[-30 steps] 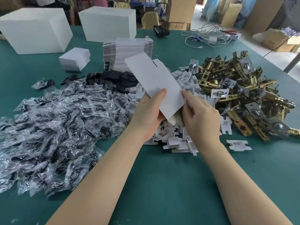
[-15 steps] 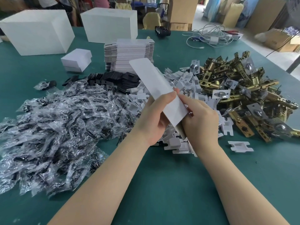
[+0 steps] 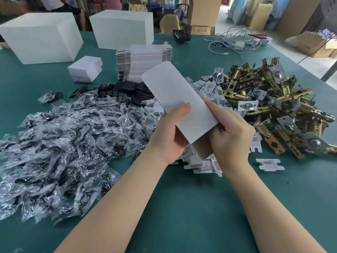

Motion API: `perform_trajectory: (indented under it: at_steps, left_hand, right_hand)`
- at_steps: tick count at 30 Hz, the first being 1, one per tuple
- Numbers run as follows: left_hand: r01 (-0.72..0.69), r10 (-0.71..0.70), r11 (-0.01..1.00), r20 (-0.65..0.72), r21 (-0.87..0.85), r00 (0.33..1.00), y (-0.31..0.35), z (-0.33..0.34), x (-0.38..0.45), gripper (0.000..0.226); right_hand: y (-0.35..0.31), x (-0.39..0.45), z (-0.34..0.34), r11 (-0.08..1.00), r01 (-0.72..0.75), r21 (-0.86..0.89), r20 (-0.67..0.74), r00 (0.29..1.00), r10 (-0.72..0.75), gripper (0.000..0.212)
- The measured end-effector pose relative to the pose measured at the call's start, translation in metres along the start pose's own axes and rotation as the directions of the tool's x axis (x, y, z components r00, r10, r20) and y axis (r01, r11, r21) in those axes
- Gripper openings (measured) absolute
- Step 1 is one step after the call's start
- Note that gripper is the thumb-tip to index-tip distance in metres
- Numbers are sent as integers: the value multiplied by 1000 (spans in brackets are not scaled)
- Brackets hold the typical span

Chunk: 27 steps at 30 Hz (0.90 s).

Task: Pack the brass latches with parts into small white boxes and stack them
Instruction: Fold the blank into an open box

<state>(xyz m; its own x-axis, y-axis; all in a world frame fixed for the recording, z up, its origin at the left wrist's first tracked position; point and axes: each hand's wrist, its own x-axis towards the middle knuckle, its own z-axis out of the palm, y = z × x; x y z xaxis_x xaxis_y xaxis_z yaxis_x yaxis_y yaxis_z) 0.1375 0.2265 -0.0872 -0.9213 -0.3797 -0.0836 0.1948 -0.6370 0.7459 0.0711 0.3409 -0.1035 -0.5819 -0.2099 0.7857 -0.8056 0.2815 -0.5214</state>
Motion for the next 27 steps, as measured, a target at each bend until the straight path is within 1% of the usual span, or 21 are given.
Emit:
perform_trajectory:
  at_steps: [1,2,4,5,6,7,8,9,10,11,12,13,14,15,16,18,20,21,25,27]
  left_hand:
    - [10,-9,1000,-9,17,1000,1,2,-1,50]
    - [3,-2,999,-18,42,1000,4,5,-2,53]
    - [-86,91,990,-44,110,995,15,9,-4,57]
    - [-170,180,971,-53,167,982,24,11,-6,70]
    - [-277,305,920,-63,276,950,35,12,-8,93]
    - [-379,450,801,-49,463,892,47,12,-10,113]
    - [-444,582,570,42,692,812,59,11,-11,122]
    - [-441,641,210,218,872,736,71,11,-9,123]
    - [-371,593,-173,398,912,700,82,10,-6,119]
    - [-288,471,-449,498,846,728,93,12,0,116]
    - [-261,331,-588,523,765,786,102,16,6,114]
    - [-290,196,-630,509,720,838,106,21,13,115]
    - [-346,67,-638,497,688,865,107,23,20,116]
    - [-405,-35,-639,501,654,865,104,25,25,116]
    - [-452,-105,-635,510,626,854,99,24,30,113]
    - [-501,-160,-586,515,637,842,91,19,37,107]
    - [-530,-183,-518,519,671,835,85,10,39,101]
    - [-543,-193,-501,525,674,829,83,7,39,99]
    - [-569,-243,-487,522,663,817,79,5,36,89]
    - [-568,-270,-485,504,665,821,78,7,33,83]
  right_hand:
    - [1,0,-1,1000,28,-1,-24,999,-28,51]
    - [4,1,-2,998,64,-8,-50,997,-65,48]
    - [12,6,-6,986,161,-33,-95,982,-163,40]
    - [19,9,-9,975,217,-52,-104,970,-221,37]
    - [24,13,-11,960,268,-80,-101,956,-276,34]
    - [29,16,-13,944,309,-116,-95,943,-320,33]
    - [33,20,-14,928,339,-156,-86,931,-355,31]
    - [34,24,-15,908,370,-198,-76,918,-390,26]
    - [34,29,-15,885,399,-241,-63,903,-425,23]
    - [33,34,-15,857,434,-277,-47,885,-463,24]
    - [31,40,-14,829,472,-300,-24,865,-501,25]
    - [29,45,-14,807,505,-306,-3,847,-531,23]
    - [28,49,-13,796,527,-297,8,835,-550,20]
    - [27,51,-12,795,540,-277,12,829,-559,18]
    - [27,52,-11,799,546,-253,13,828,-561,16]
    - [29,51,-11,794,562,-232,25,820,-573,17]
    - [31,50,-12,787,572,-230,39,814,-580,19]
    - [33,50,-13,792,568,-224,42,818,-574,21]
    - [33,47,-17,827,532,-179,50,845,-533,25]
    - [32,47,-21,836,527,-154,79,849,-522,27]
